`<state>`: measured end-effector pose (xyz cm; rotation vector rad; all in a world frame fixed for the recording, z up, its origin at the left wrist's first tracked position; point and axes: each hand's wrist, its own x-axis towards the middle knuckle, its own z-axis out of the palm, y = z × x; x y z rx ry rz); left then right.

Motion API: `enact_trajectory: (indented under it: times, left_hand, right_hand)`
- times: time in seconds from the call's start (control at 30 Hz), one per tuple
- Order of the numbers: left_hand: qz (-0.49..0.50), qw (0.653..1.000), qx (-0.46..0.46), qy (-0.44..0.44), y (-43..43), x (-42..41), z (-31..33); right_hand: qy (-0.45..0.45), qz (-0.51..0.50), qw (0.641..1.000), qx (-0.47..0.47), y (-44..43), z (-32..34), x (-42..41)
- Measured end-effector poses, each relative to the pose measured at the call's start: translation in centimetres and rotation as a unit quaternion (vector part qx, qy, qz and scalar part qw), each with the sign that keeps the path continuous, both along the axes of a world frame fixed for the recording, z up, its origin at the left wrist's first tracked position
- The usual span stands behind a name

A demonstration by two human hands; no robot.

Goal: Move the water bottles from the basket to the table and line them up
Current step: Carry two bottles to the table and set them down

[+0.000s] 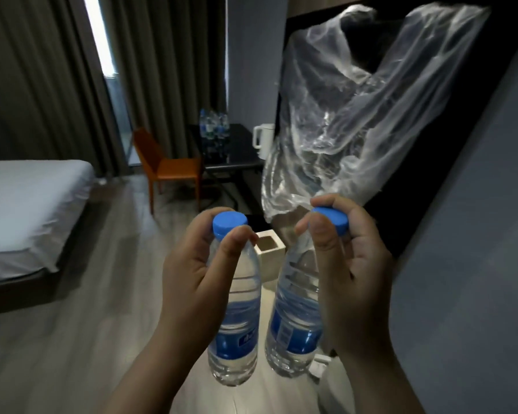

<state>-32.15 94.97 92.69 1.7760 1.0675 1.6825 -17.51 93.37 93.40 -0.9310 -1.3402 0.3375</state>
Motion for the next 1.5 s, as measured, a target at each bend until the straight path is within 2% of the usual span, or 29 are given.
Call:
enact_trajectory:
  times: [0.17, 0.3, 0.87, 1.17, 1.5]
  left_hand:
    - [0.054, 0.999, 0.007, -0.001, 5.0, -2.2, 0.0]
    - [0.095, 0.995, 0.008, 0.004, 9.7, -4.5, -0.5]
    - [0.103, 0.994, 0.002, 0.021, 35.0, -17.4, 0.2]
    - [0.126, 0.991, -0.011, 0.034, 50.3, -19.7, -1.2]
    - [0.170, 0.984, -0.006, 0.061, 66.2, -20.9, 0.4]
  right_hand:
    - [0.013, 0.076, 0.997, -0.014, 6.8, -0.6, -1.8]
    - [0.002, 0.099, 0.995, -0.016, 12.3, -1.0, -3.9]
    - [-0.001, 0.103, 0.994, -0.031, 37.3, -1.1, -16.6]
    - [-0.002, 0.120, 0.992, -0.047, 52.9, -2.2, -18.9]
    - [-0.002, 0.159, 0.987, -0.036, 70.2, -0.8, -20.1]
